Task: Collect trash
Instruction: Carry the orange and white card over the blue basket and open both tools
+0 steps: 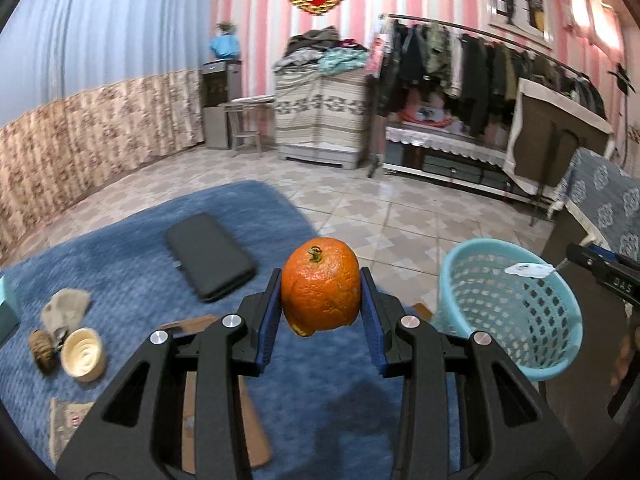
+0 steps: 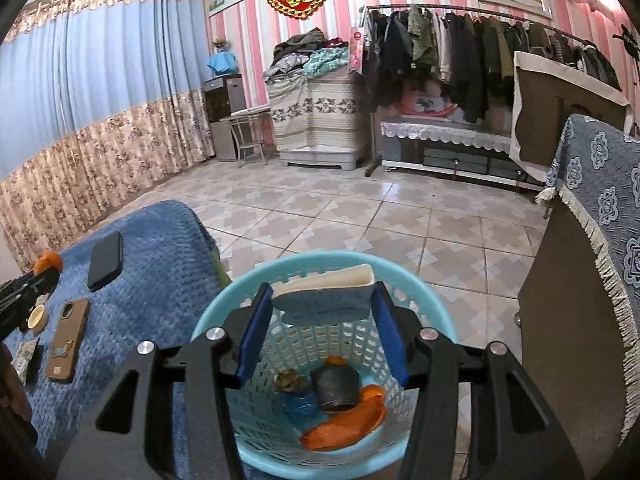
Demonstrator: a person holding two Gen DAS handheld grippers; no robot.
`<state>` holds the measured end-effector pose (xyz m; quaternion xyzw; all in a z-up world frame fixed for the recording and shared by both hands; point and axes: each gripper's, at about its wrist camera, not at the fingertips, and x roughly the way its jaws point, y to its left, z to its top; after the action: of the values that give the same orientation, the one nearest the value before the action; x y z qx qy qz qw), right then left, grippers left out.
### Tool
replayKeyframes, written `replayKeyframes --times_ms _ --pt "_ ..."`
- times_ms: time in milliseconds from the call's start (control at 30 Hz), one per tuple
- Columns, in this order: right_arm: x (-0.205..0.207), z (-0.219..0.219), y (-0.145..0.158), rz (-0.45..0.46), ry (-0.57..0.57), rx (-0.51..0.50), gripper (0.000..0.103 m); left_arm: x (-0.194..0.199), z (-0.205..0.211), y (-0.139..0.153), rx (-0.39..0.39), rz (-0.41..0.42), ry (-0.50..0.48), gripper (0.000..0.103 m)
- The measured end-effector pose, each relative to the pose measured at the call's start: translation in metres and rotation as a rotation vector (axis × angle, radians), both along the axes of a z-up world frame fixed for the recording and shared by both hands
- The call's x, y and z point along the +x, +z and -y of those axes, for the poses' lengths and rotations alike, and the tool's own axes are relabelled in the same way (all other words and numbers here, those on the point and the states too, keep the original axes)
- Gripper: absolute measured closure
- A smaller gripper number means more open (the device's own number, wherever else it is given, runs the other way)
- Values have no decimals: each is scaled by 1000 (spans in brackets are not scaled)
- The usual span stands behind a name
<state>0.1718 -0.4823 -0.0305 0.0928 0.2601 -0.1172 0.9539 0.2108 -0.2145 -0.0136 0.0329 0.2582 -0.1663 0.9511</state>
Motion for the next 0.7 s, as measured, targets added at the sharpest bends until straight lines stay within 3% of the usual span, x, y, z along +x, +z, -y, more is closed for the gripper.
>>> replayKeyframes --times_ms 700 --pt "-9 40 -14 2 -63 80 52 10 149 -19 -2 -67 -280 67"
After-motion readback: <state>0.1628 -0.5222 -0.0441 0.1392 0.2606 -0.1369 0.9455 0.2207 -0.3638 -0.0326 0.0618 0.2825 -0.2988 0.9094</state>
